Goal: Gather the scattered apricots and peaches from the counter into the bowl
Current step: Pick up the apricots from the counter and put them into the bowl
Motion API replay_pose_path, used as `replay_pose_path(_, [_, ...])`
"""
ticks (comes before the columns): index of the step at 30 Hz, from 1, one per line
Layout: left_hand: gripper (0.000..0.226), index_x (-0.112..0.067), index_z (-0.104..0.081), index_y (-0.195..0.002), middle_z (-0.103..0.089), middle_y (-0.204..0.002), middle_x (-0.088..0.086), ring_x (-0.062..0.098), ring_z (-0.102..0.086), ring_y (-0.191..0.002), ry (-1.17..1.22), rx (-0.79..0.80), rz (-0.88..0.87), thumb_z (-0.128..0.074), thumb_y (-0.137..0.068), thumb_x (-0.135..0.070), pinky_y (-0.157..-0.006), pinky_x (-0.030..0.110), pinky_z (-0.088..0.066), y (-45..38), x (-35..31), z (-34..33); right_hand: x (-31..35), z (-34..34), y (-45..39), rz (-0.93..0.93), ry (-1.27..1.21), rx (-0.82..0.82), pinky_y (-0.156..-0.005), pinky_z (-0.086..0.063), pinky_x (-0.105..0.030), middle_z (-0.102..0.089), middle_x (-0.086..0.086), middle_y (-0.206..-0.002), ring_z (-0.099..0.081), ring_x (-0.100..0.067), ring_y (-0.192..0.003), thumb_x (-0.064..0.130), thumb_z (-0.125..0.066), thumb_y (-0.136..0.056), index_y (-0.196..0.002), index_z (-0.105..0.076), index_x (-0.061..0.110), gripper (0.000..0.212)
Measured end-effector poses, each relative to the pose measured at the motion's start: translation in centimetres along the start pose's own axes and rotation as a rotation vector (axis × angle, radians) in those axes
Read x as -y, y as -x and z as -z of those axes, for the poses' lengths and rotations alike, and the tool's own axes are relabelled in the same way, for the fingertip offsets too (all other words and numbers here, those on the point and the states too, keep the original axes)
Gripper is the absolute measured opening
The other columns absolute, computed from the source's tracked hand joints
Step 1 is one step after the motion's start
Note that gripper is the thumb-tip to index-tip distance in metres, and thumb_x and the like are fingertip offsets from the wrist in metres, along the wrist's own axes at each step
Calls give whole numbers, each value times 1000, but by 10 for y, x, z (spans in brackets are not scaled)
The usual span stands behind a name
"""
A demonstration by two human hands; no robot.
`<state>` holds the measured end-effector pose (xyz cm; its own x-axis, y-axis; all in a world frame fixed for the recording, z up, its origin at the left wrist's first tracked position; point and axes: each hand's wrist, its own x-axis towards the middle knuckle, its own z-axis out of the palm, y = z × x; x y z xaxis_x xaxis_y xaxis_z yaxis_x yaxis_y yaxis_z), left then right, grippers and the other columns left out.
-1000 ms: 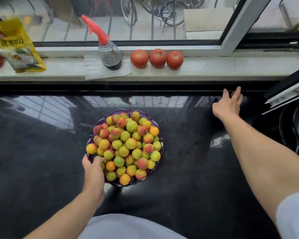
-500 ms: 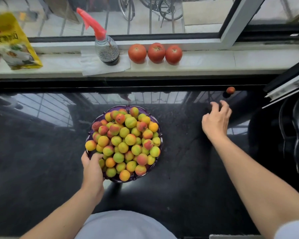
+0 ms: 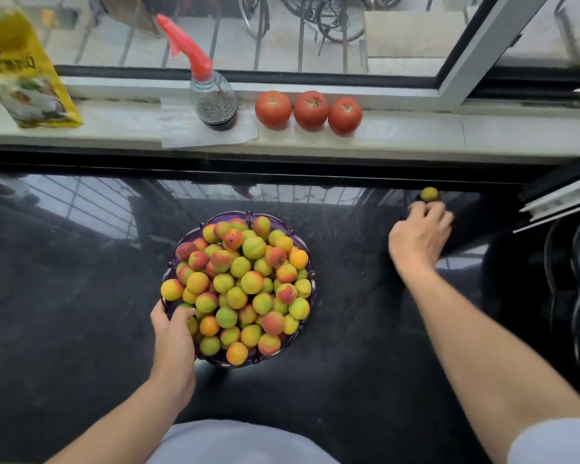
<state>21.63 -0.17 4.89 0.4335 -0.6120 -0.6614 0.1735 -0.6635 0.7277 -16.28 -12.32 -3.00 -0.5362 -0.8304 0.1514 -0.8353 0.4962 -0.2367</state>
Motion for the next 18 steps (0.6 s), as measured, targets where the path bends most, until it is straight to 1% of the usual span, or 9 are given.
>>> replay_pose_path(2, [55,-37,-37,-153,-61,-133,-3,25,-61,-119,0,2,-2,-50,-102,-21,-95,51,-54,0,0,1,3,-6,38,9,-8,-24,-77,-37,-47,-51,-18,-102,-46,-38,-94,4,-52,-78,-97,-62,7,22])
replay_pose_path(5, [54,-37,-38,-152,-61,-128,-5,24,-62,-115,13,18,-5,-49,-102,-20,-93,51,-55,1,-2,2,2,-5,64,-69,-102,28,-83,-39,-48,-49,-16,-108,-49,-38,-97,11,-58,-87,-106,-57,9,19])
replay_pose_path(7, [53,-38,-39,-151,-61,-127,-5,23,-63,-114,22,28,-3,-48,-102,-20,-93,51,-55,1,-2,3,5,3,58,-101,-174,67,-86,-44,-47,-43,-14,-120,-53,-37,-98,25,-61,-92,-124,-50,10,37])
replay_pose_path(9, [52,-38,-40,-150,-61,-130,-4,23,-63,-115,34,42,0,-48,-102,-19,-94,51,-55,0,-1,5,12,10,42,-76,-200,145,-87,-49,-45,-33,-12,-136,-57,-36,-100,40,-61,-94,-144,-35,16,61])
replay_pose_path(10, [51,-38,-41,-149,-61,-131,-4,23,-63,-115,40,49,4,-48,-102,-19,-94,51,-56,0,0,6,18,12,33,-43,-194,195,-90,-50,-45,-27,-11,-145,-57,-36,-108,46,-60,-94,-150,-28,21,69])
replay_pose_path(12, [49,-40,-42,-147,-63,-130,-4,23,-65,-115,45,56,10,-48,-102,-19,-96,53,-56,0,-1,7,32,9,12,62,-148,309,-99,-48,-46,-15,-7,-157,-50,-37,-124,51,-56,-95,-155,-21,30,72])
replay_pose_path(13, [48,-41,-43,-146,-64,-130,-3,24,-65,-115,47,61,18,-49,-102,-20,-98,56,-56,1,-2,7,39,7,1,128,-115,366,-100,-47,-48,-14,-6,-158,-46,-37,-129,50,-55,-96,-155,-22,31,70])
replay_pose_path(15, [48,-42,-44,-145,-65,-130,-1,27,-66,-117,52,70,38,-50,-102,-21,-101,61,-54,0,-3,10,54,0,-15,259,-34,447,-98,-47,-49,-22,-8,-154,-45,-37,-128,45,-52,-99,-152,-31,28,59])
replay_pose_path(18, [45,-42,-48,-142,-67,-131,2,29,-67,-119,74,87,70,-51,-101,-22,-103,64,-53,-1,-6,12,71,-9,-19,389,2,433,-89,-49,-45,-41,-13,-135,-51,-36,-115,28,-53,-101,-138,-49,13,40])
